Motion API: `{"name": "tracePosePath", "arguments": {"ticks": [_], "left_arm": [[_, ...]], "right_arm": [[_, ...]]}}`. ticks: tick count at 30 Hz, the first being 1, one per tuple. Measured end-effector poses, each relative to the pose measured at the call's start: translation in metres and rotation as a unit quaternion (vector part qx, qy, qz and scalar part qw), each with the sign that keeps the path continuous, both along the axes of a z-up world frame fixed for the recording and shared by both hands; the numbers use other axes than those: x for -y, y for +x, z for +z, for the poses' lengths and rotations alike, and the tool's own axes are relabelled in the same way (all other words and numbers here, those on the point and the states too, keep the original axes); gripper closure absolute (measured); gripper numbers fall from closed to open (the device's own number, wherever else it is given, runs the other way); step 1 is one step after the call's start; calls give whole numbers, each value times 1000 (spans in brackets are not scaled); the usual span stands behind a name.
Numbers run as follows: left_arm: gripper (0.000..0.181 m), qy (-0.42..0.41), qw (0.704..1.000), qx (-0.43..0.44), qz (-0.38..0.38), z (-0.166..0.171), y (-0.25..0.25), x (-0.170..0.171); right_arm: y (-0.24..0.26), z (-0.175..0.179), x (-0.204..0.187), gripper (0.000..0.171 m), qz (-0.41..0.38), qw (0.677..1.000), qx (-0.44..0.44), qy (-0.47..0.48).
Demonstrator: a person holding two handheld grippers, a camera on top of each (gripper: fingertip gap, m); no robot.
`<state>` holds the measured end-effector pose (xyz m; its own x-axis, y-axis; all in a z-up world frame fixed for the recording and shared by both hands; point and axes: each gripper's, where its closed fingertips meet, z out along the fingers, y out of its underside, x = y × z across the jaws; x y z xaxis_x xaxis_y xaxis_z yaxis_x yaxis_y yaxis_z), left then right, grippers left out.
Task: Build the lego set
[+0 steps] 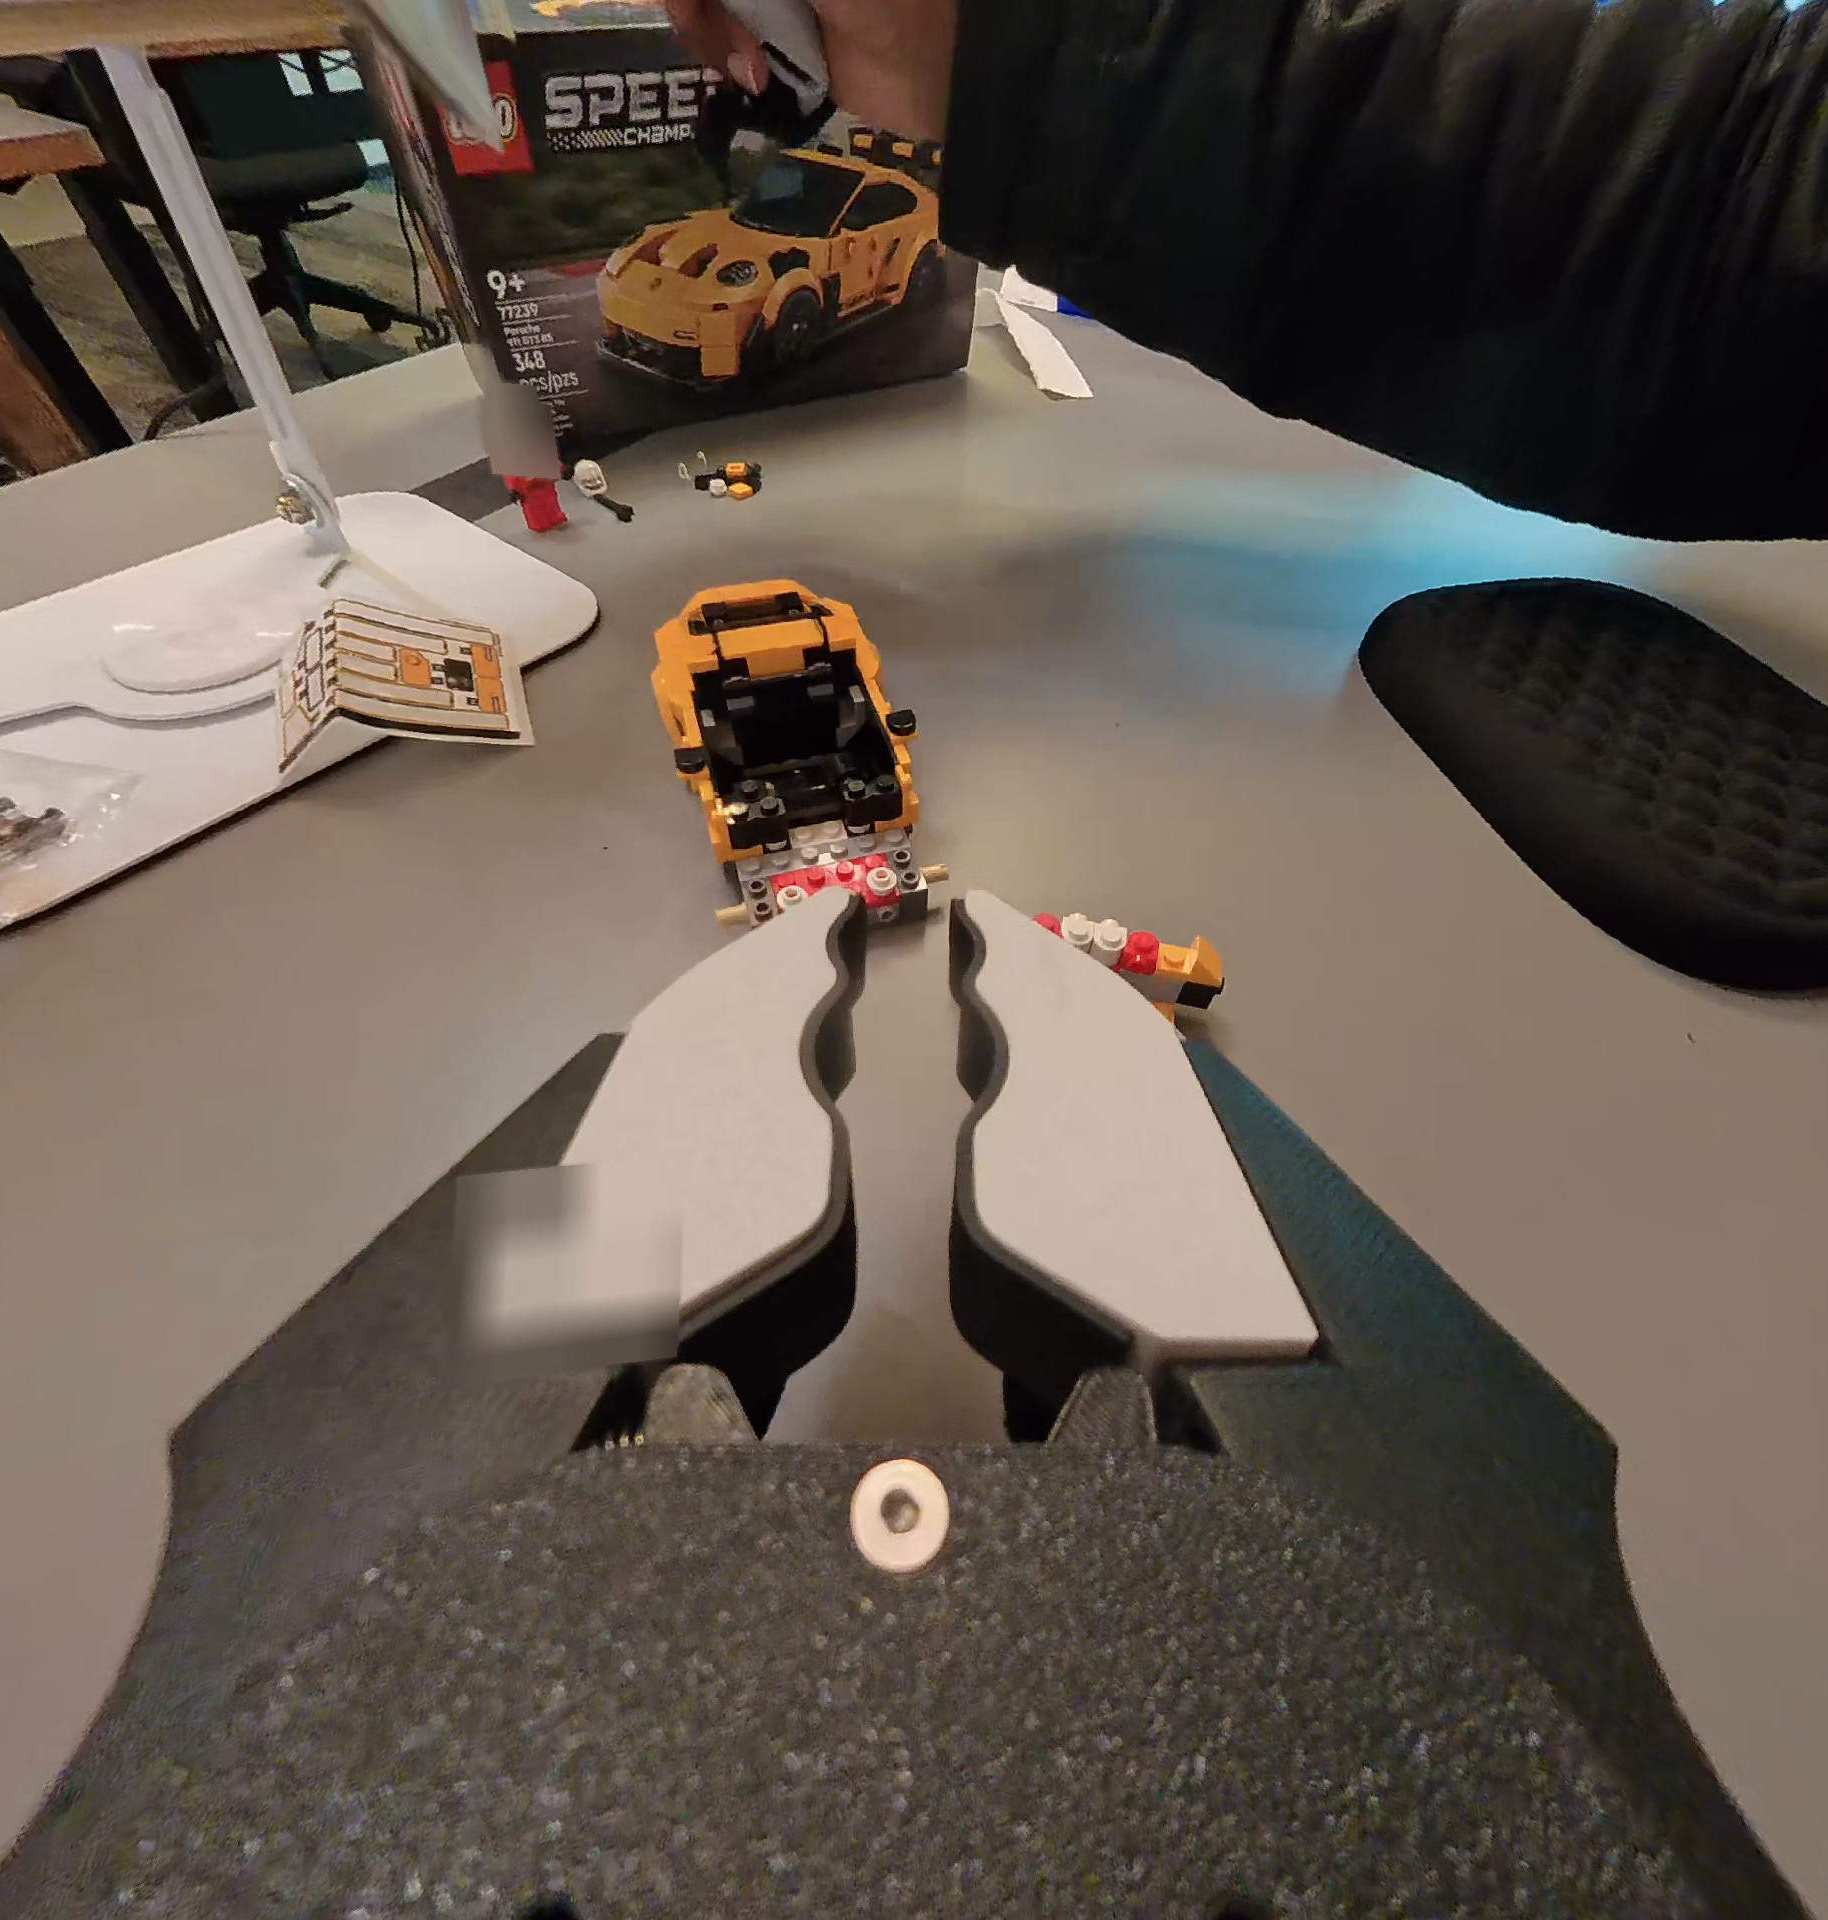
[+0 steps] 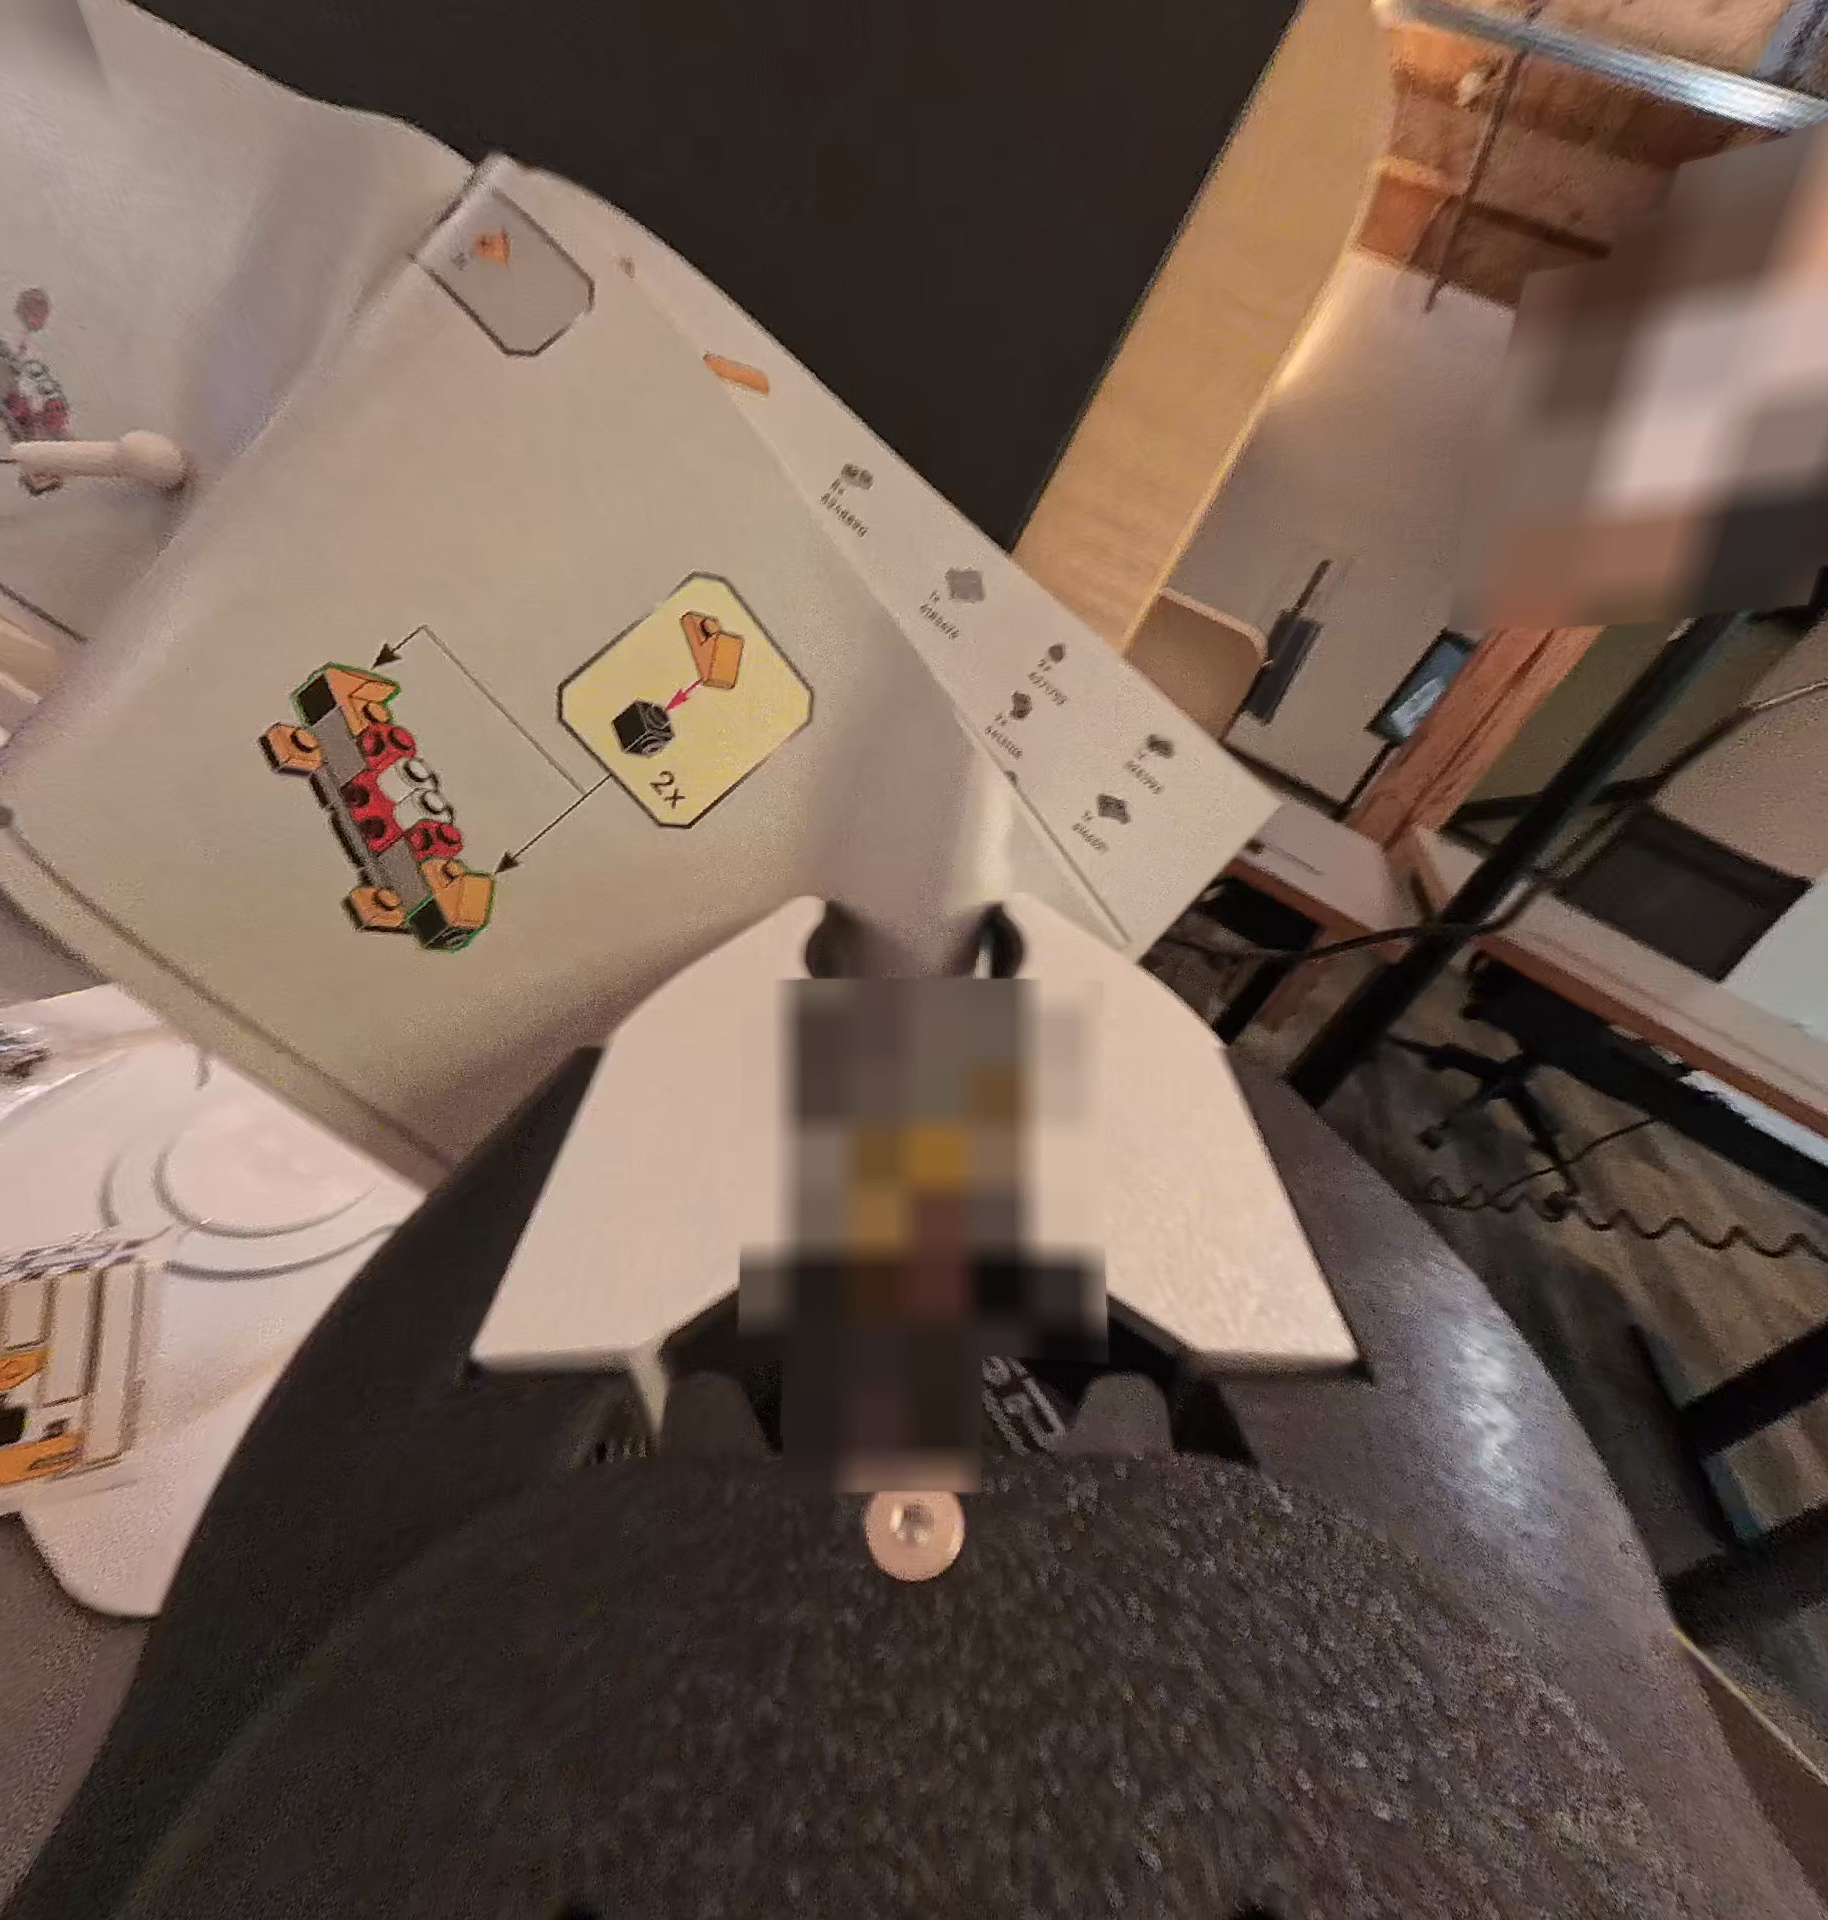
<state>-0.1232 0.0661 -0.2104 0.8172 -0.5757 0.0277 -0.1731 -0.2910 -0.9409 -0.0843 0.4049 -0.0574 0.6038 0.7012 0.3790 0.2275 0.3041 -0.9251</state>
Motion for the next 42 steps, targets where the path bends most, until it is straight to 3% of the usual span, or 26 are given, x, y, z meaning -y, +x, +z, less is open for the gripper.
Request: {"name": "tracePosePath", "arguments": {"ticks": [5,8,14,17,23,27,32,42], "left_arm": [[167,0,1000,-2,0,-1,0,1],[167,3,1000,-2,4,0,-2,1],[166,12,1000,0,16,16,-6,-10],[164,25,999,28,11,50,-2,-31],[154,43,985,168,-20,154,25,-103],[152,3,971,237,-26,183,39,-163],[150,-40,960,276,-3,180,42,-215],[172,-45,957,286,-11,172,45,-218]], "right_arm": [[5,2,1,164,-18,999,7,27],[9,9,6,164,-36,997,7,64],[21,29,46,165,-62,967,23,245],[18,27,68,166,-61,944,54,320],[10,20,93,164,-48,920,87,379],[7,20,102,164,-43,912,92,397],[4,17,111,164,-36,905,96,412],[3,17,125,161,-43,891,99,440]]}}
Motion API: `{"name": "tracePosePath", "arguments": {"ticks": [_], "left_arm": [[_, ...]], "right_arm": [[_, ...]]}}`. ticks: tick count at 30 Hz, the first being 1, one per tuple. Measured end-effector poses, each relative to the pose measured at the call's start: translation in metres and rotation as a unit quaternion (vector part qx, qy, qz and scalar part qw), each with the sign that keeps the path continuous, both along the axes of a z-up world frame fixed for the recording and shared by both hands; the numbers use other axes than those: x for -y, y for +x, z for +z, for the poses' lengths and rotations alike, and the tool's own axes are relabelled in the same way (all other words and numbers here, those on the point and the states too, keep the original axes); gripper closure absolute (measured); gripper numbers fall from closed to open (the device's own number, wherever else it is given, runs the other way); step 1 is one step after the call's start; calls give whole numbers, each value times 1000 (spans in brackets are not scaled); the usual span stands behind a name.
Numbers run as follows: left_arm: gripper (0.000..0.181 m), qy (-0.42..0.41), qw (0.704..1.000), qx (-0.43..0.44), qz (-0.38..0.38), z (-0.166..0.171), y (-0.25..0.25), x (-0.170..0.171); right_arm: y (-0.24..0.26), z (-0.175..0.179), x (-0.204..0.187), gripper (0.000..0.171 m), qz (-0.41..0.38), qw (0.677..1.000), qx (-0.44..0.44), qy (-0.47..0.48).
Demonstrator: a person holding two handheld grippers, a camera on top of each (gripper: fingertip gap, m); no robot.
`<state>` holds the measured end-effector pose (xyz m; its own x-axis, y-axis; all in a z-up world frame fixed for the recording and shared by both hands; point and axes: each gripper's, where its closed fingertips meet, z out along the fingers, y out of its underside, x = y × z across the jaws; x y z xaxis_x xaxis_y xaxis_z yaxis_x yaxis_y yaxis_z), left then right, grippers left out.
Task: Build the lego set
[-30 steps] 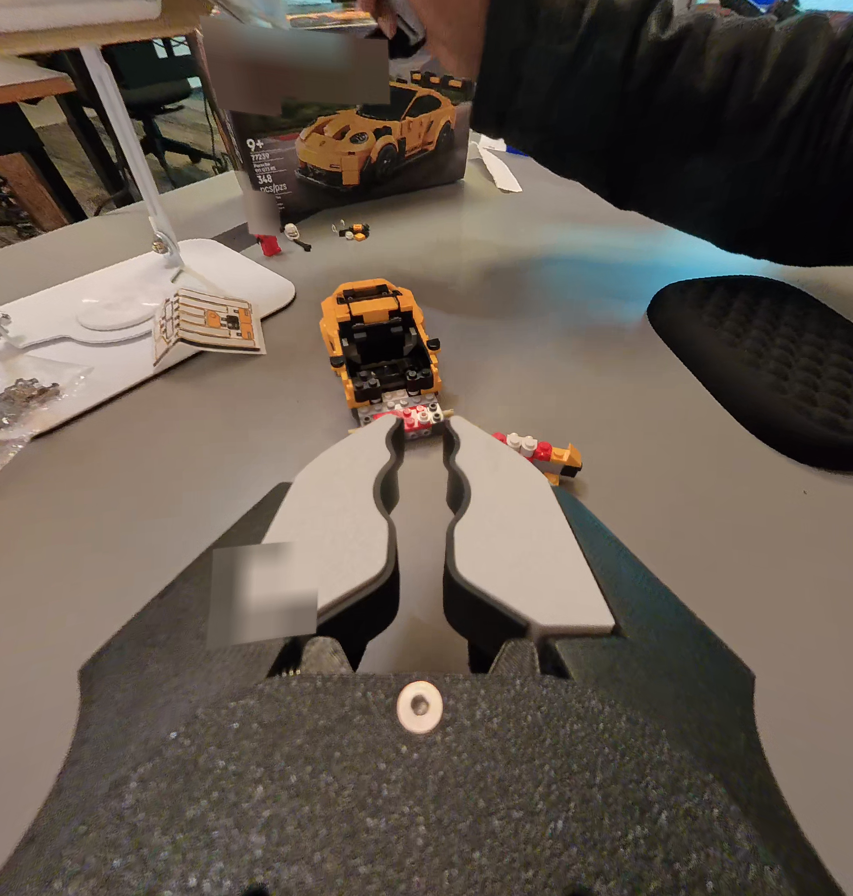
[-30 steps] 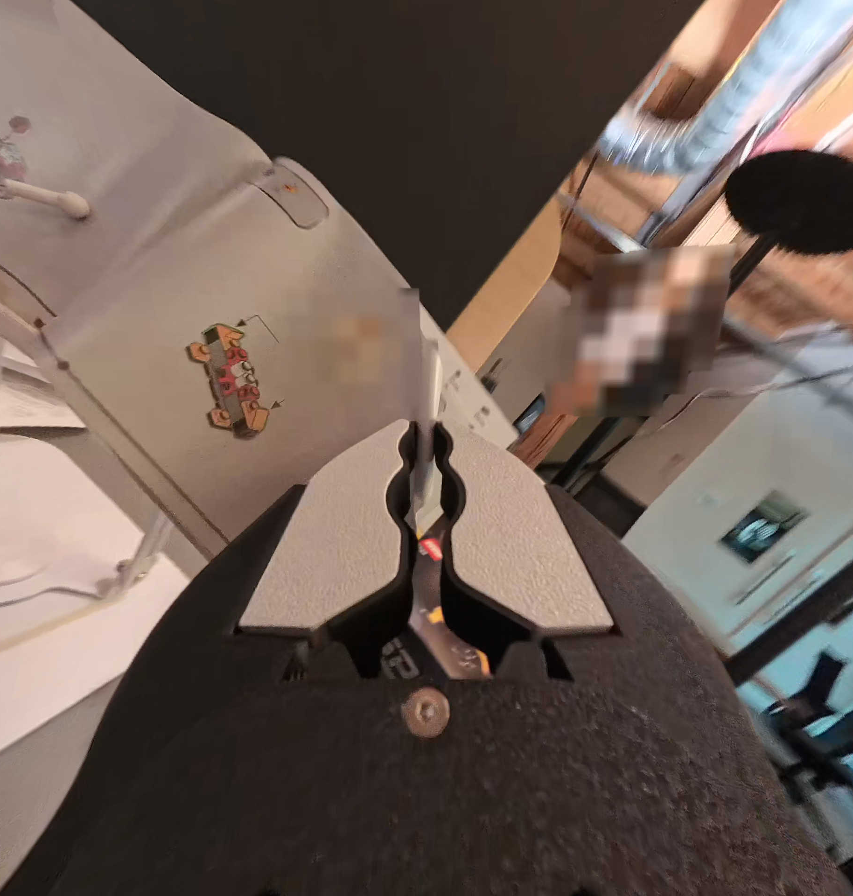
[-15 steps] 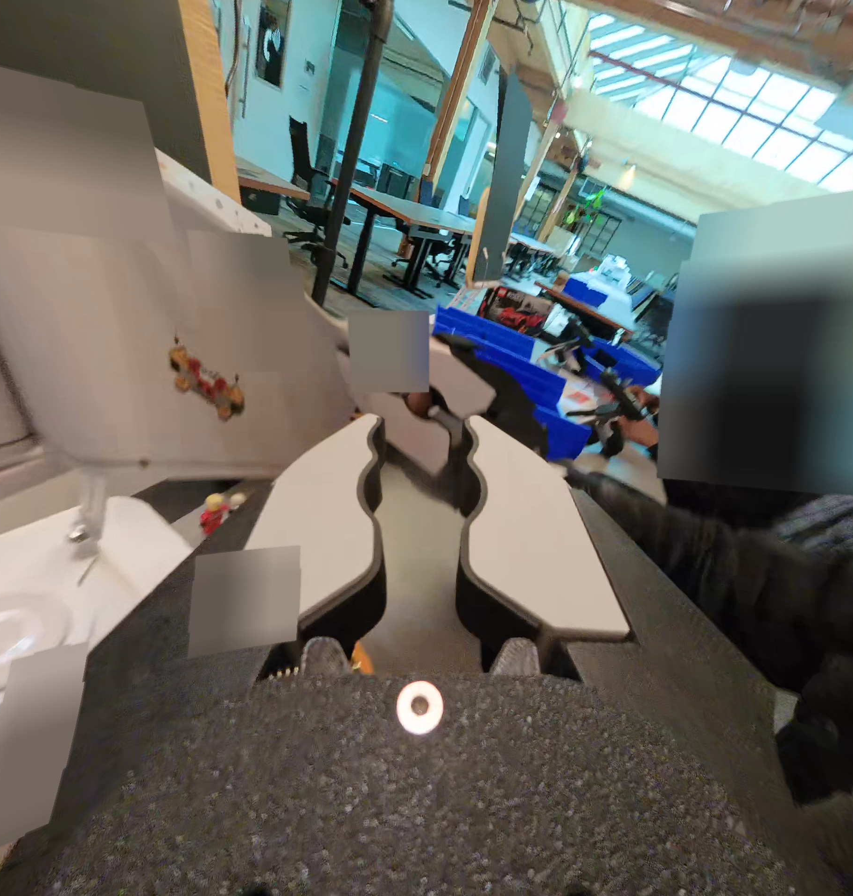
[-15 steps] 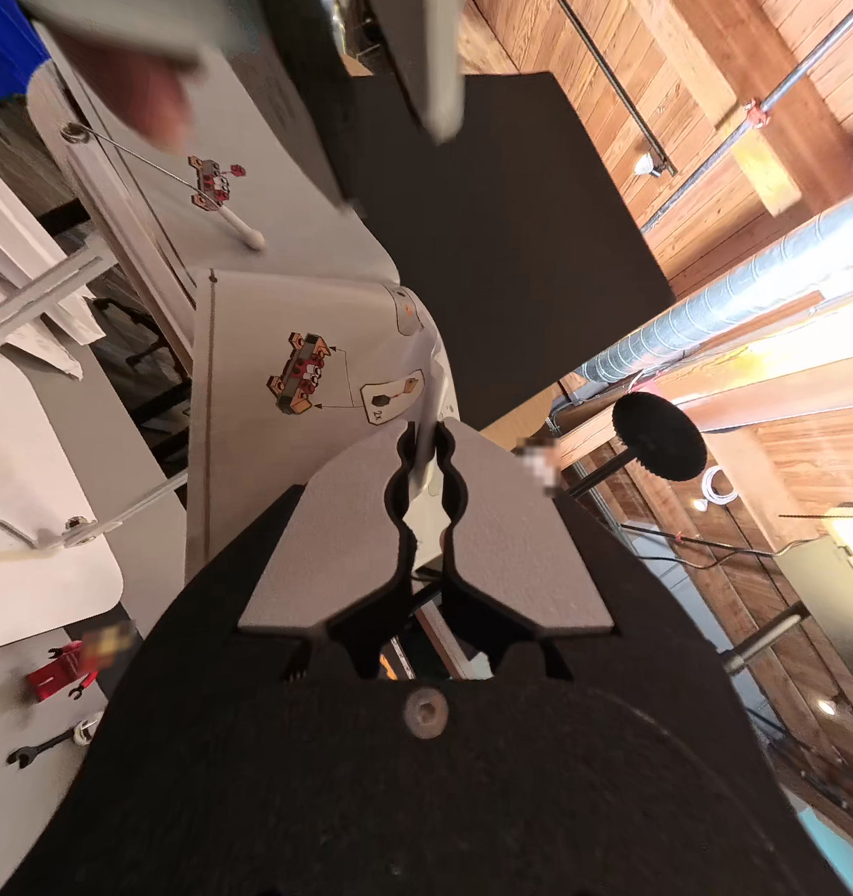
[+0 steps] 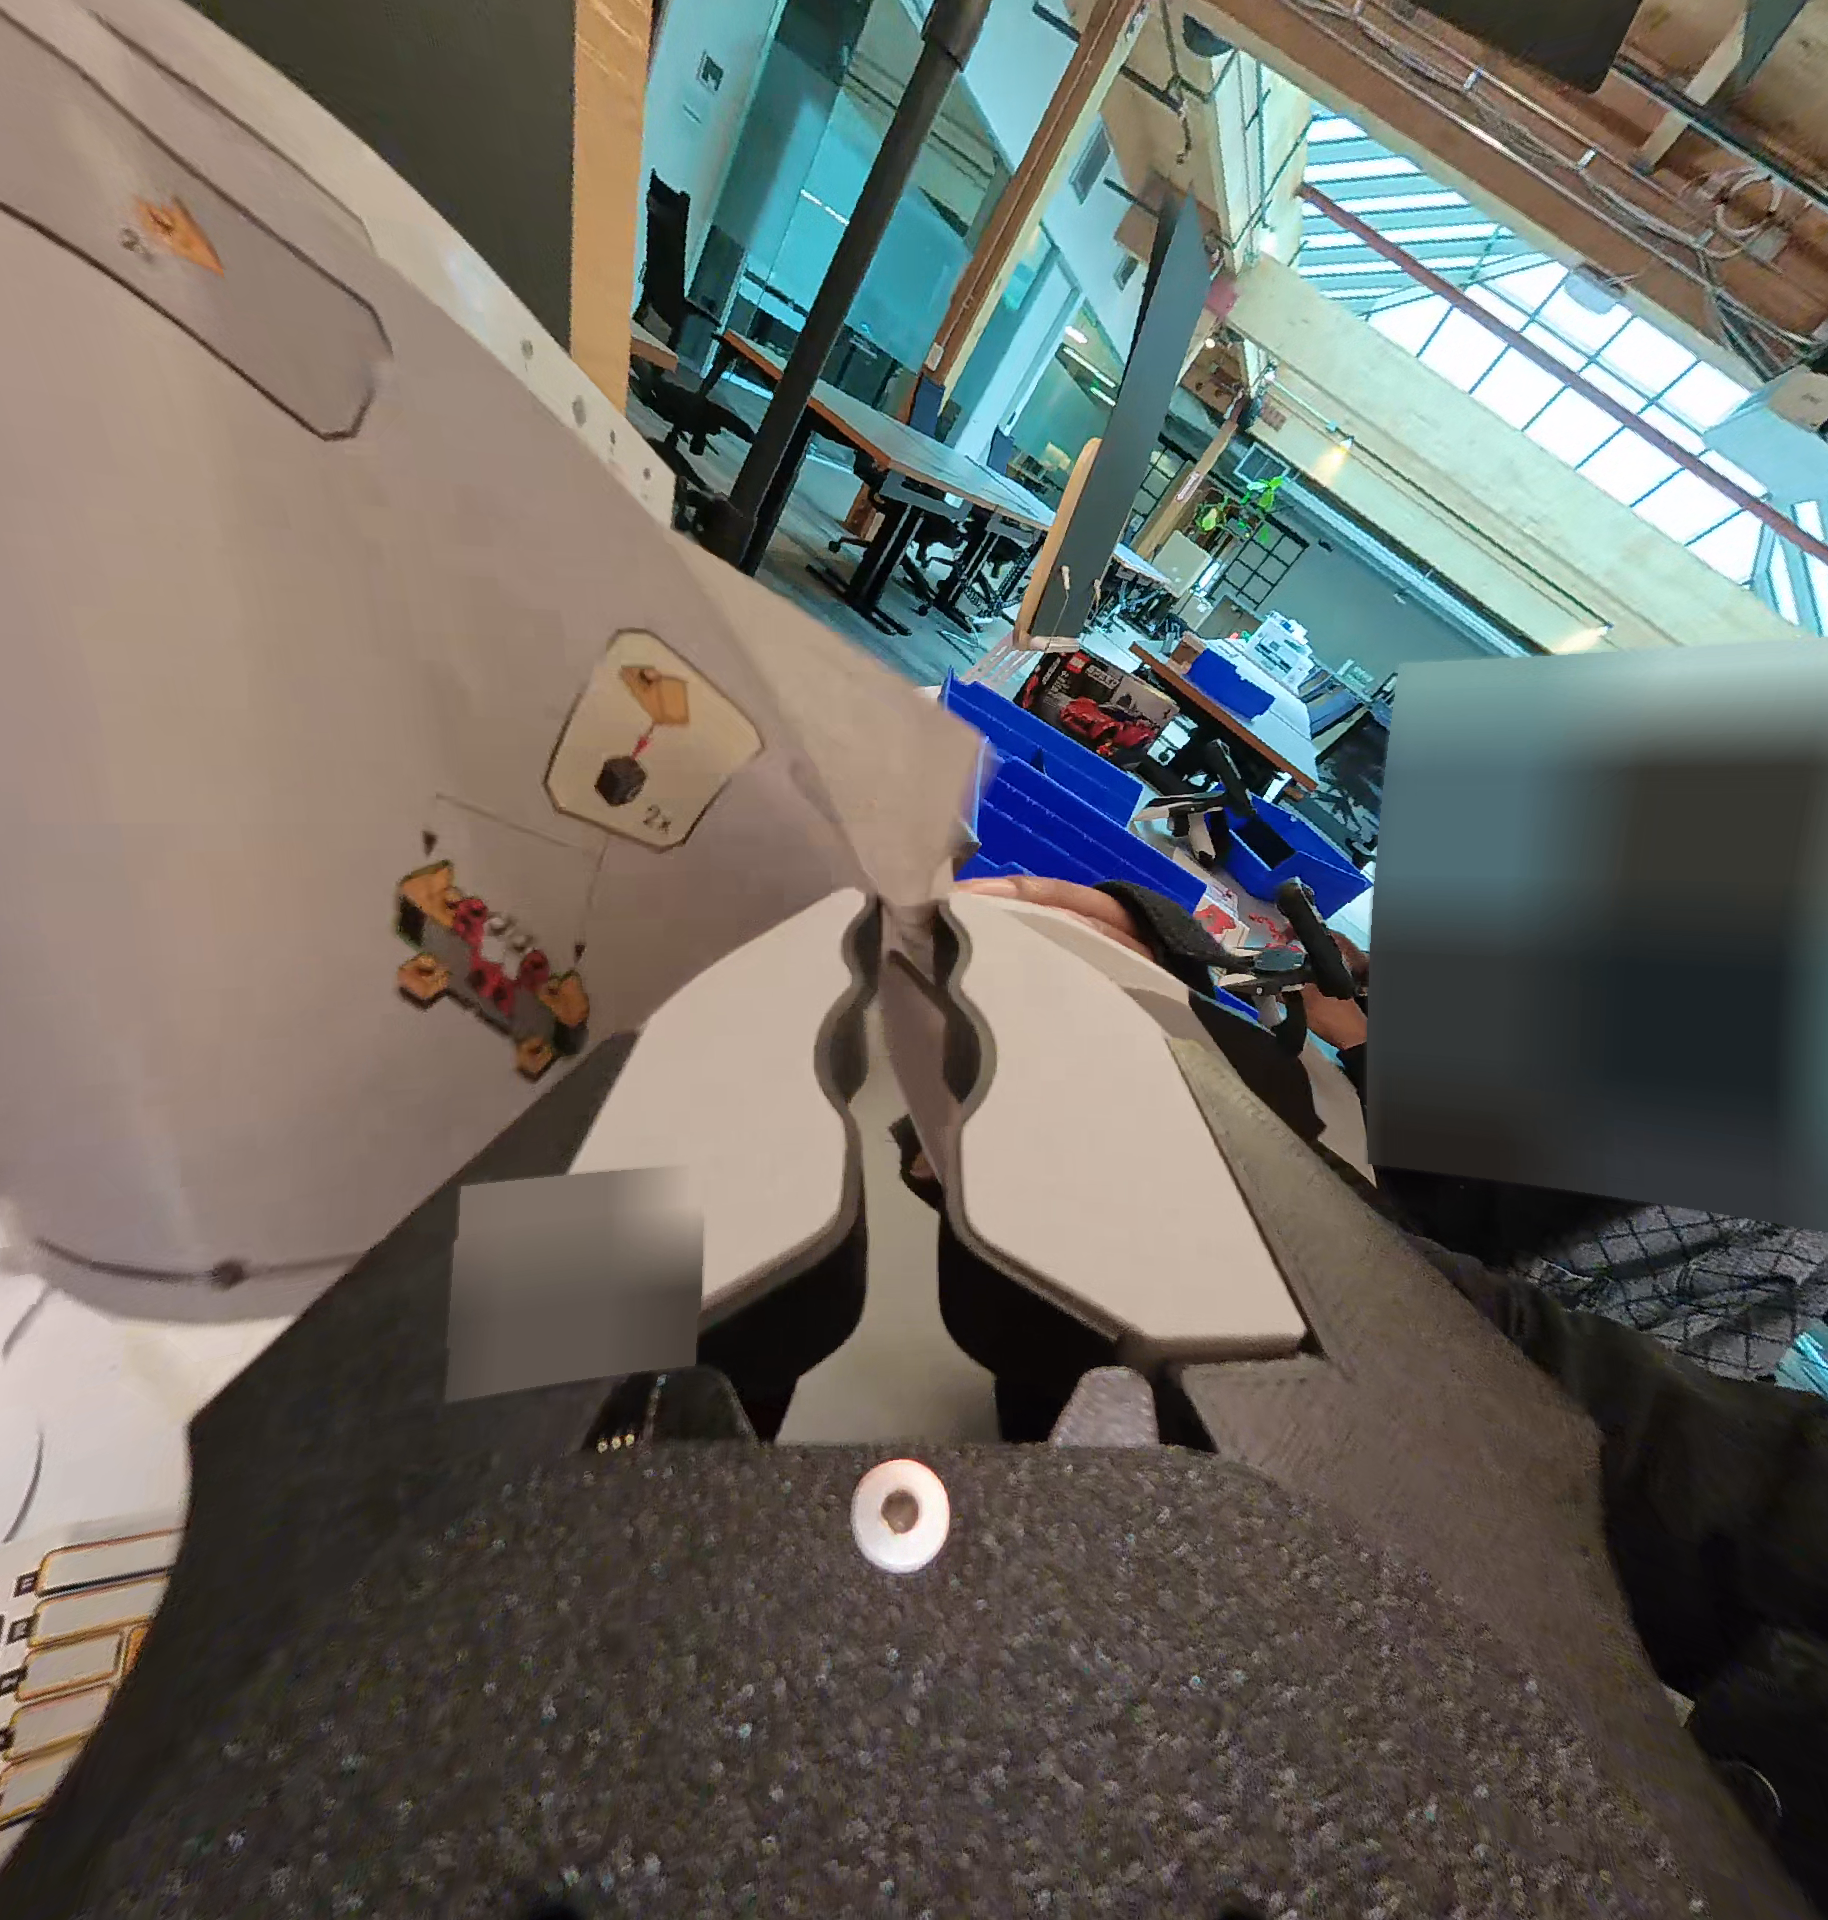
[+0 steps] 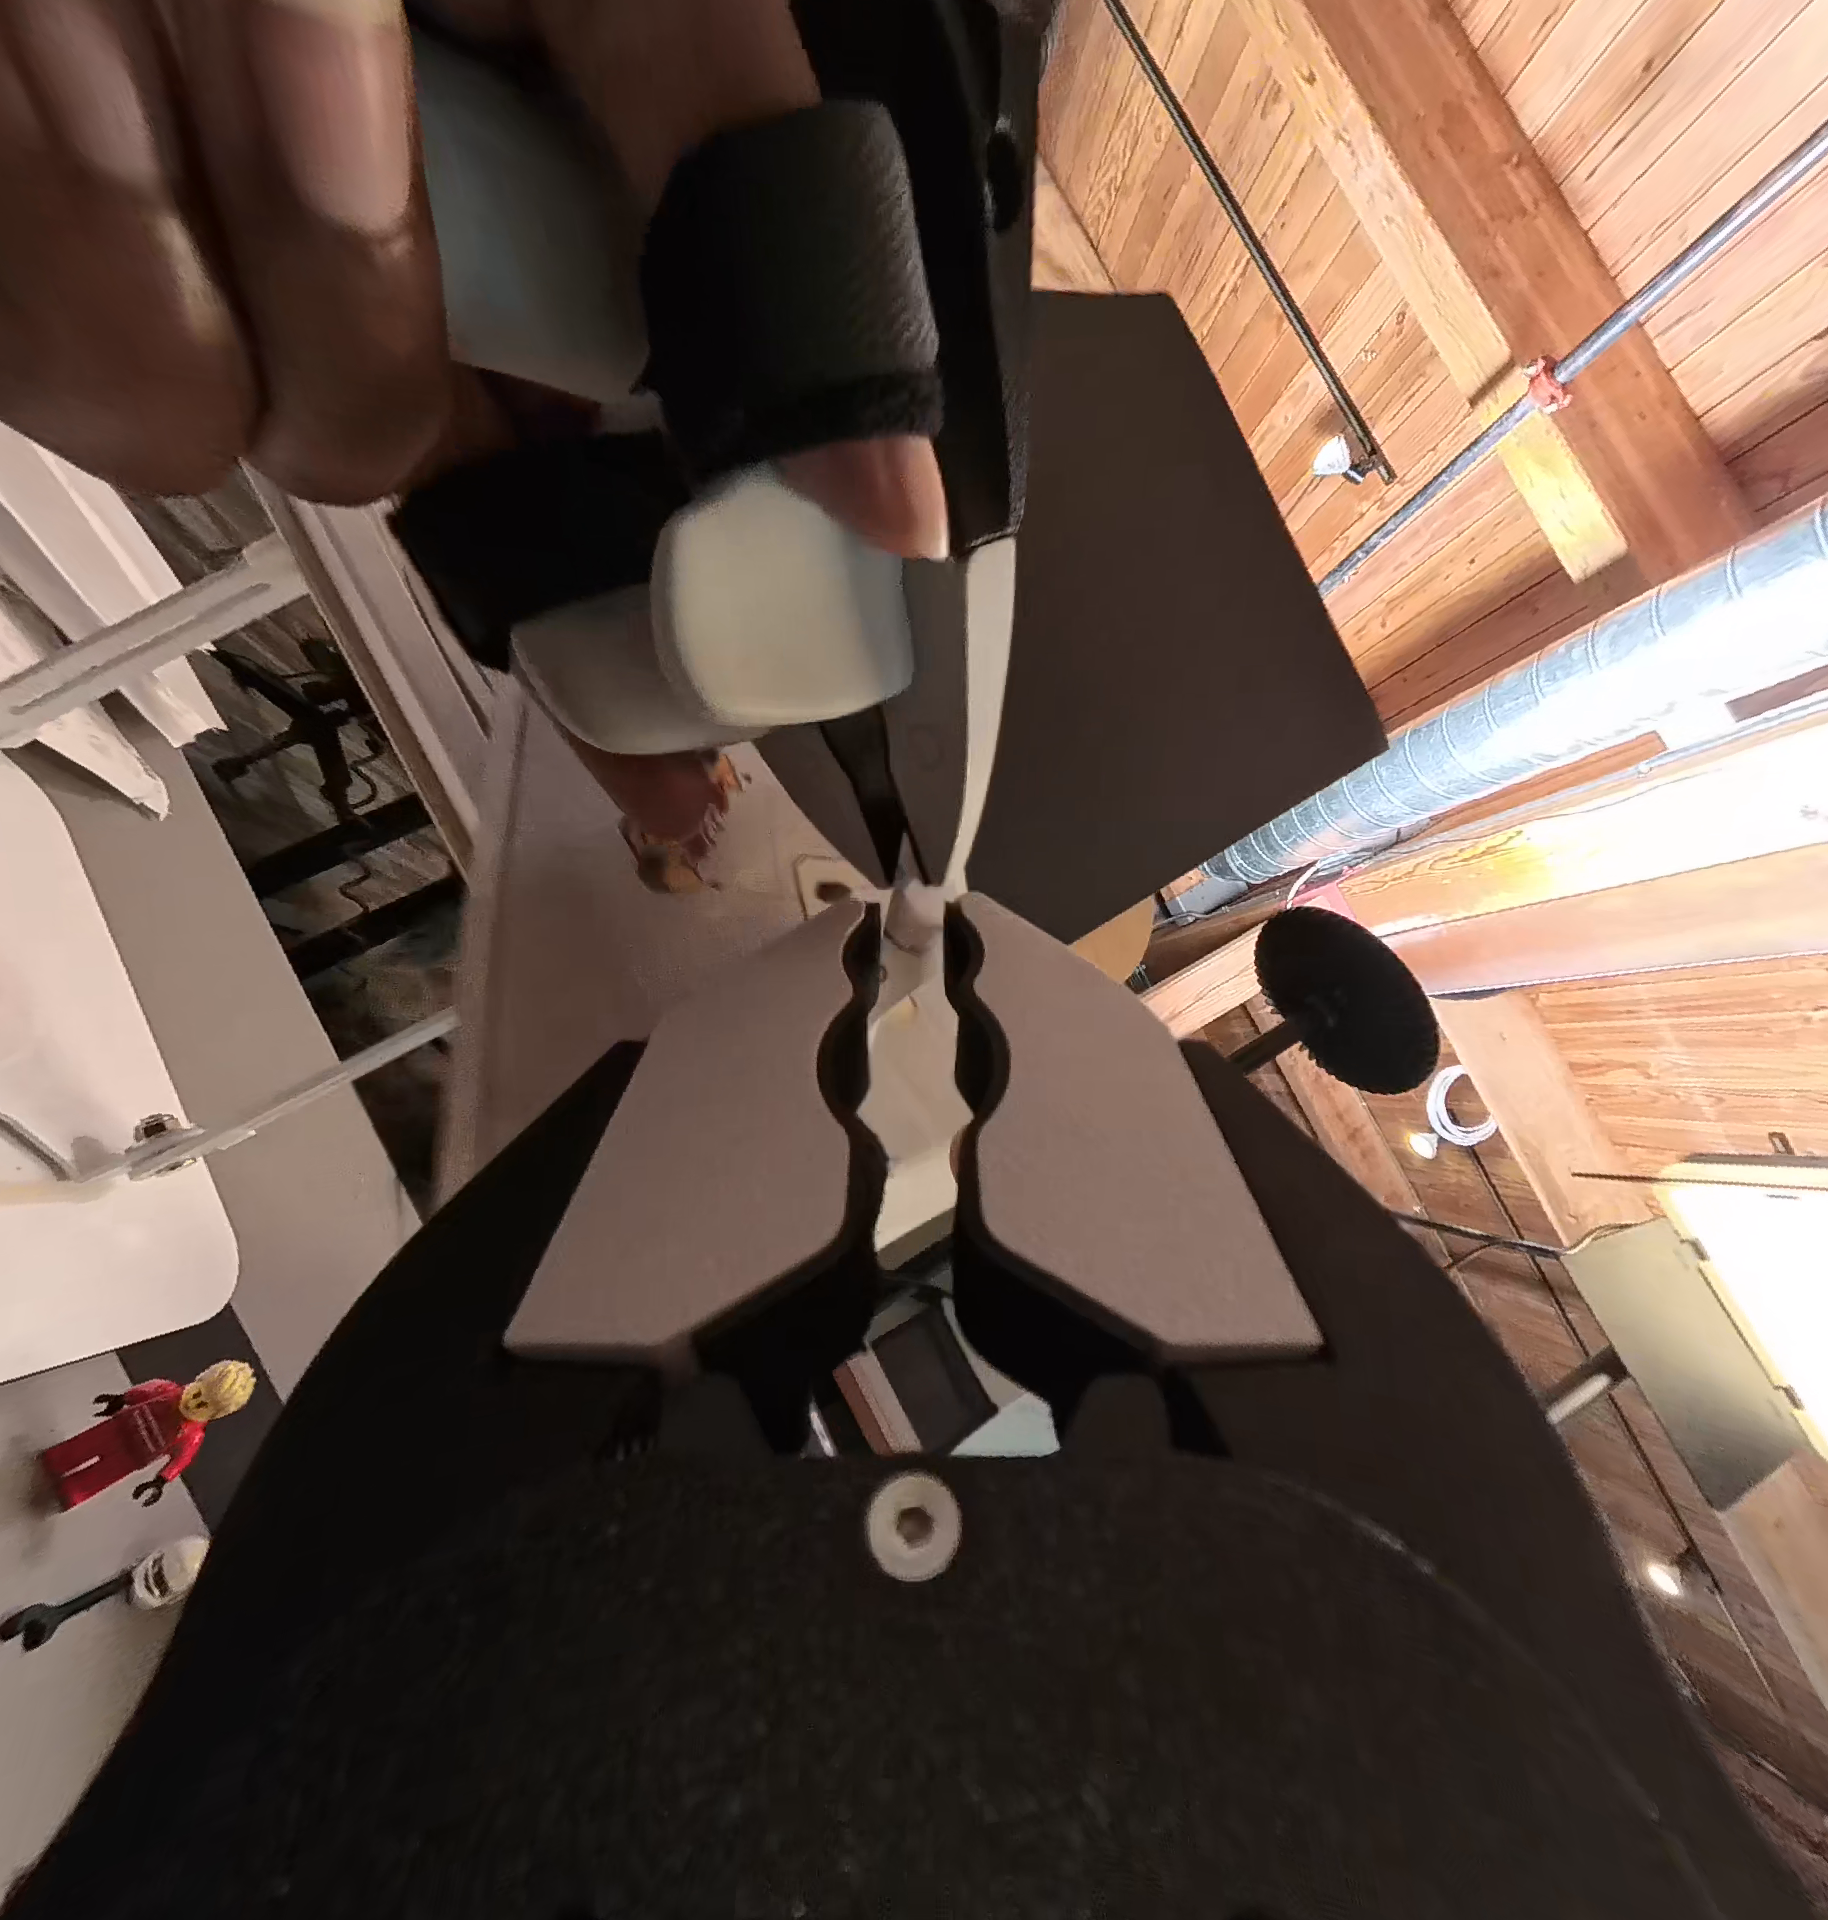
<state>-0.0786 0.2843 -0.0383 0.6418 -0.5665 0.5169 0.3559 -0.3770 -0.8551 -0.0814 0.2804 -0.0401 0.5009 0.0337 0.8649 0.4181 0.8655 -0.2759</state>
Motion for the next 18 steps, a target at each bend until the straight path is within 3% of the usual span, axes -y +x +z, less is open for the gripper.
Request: {"name": "tracePosePath", "arguments": {"ticks": [4,10,13,14,17,18], "left_arm": [[181,9,1000,-7,-3,0,-3,3],[181,33,999,-16,-10,9,-21,18],[181,43,999,-6,-16,18,-27,26],[181,48,999,-4,-18,20,-27,27],[181,65,997,-10,-27,29,-26,34],[180,76,997,-18,-27,33,-28,37]], "right_arm": [[-2,-3,9,158,22,999,10,-27],[5,-1,21,135,141,962,10,-234],[2,-6,22,126,126,955,36,-265],[1,-7,17,128,96,961,38,-255],[5,4,8,169,37,978,-7,-205],[4,3,8,171,35,976,-4,-213]]}}
